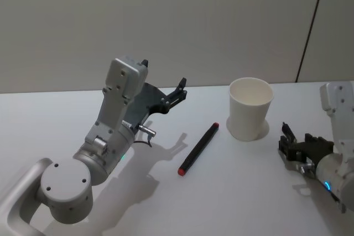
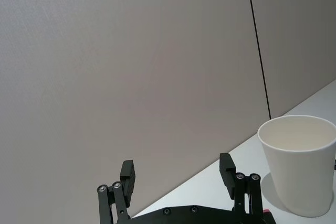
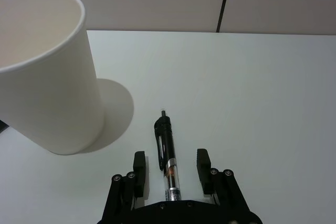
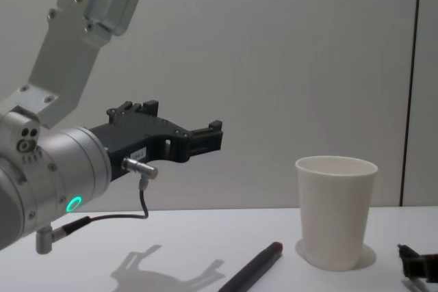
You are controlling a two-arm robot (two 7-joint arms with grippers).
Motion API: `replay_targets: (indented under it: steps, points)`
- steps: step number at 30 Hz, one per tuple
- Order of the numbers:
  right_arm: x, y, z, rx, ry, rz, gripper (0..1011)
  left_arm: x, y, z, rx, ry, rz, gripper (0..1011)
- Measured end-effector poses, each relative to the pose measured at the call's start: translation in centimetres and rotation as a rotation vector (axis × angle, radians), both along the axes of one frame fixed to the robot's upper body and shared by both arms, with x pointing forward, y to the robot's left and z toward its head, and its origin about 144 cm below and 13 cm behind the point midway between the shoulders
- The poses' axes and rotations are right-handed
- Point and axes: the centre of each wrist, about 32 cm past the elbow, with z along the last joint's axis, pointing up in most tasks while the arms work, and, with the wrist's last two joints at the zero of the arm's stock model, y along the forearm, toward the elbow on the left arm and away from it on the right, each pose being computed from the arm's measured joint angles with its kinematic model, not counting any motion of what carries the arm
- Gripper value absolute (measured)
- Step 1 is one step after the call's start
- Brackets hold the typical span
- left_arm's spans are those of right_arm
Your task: Place the pen into the pen holder.
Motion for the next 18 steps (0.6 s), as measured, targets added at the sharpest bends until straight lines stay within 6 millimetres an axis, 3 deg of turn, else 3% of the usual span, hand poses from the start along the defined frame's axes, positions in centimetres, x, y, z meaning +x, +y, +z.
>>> replay_targets:
  steps: [18]
  points:
    - [0.06,0.06,-0.06,-0.001,-0.009,0.010,483,0.00,0.00,0.00,0.000,0.000,0.000,1001]
